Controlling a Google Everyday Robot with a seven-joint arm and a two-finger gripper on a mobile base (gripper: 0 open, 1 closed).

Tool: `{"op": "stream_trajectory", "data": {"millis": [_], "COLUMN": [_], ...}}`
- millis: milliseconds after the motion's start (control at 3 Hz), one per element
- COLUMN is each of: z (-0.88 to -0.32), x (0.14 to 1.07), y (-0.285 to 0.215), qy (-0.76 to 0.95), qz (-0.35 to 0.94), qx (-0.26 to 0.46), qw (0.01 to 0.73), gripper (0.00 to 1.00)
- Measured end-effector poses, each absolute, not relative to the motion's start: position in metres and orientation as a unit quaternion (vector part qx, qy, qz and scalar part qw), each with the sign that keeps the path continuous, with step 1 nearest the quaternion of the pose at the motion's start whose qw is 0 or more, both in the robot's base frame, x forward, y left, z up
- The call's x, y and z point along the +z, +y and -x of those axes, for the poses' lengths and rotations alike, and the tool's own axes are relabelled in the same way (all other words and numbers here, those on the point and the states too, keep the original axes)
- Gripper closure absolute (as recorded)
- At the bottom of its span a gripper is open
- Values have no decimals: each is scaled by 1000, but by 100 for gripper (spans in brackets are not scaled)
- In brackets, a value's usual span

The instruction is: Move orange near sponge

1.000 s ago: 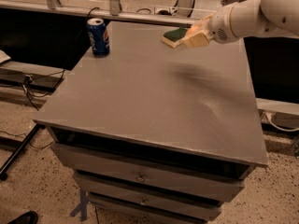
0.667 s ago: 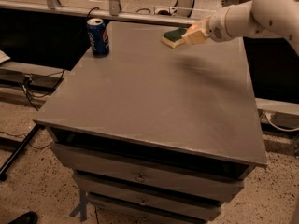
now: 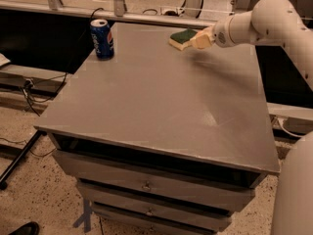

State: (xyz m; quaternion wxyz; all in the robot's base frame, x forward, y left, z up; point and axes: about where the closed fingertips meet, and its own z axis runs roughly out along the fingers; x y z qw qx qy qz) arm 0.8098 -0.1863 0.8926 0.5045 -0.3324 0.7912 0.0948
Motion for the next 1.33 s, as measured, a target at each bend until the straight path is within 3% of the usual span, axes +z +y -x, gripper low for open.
{"op": "stream_trajectory", "data": {"millis": [333, 1333], "z": [-822, -840], "x": [880, 862], "y": [-182, -164], "qy": [795, 799], "qz": [323, 319], "qx": [116, 148], "qw": [501, 488], "gripper": [84, 15]}}
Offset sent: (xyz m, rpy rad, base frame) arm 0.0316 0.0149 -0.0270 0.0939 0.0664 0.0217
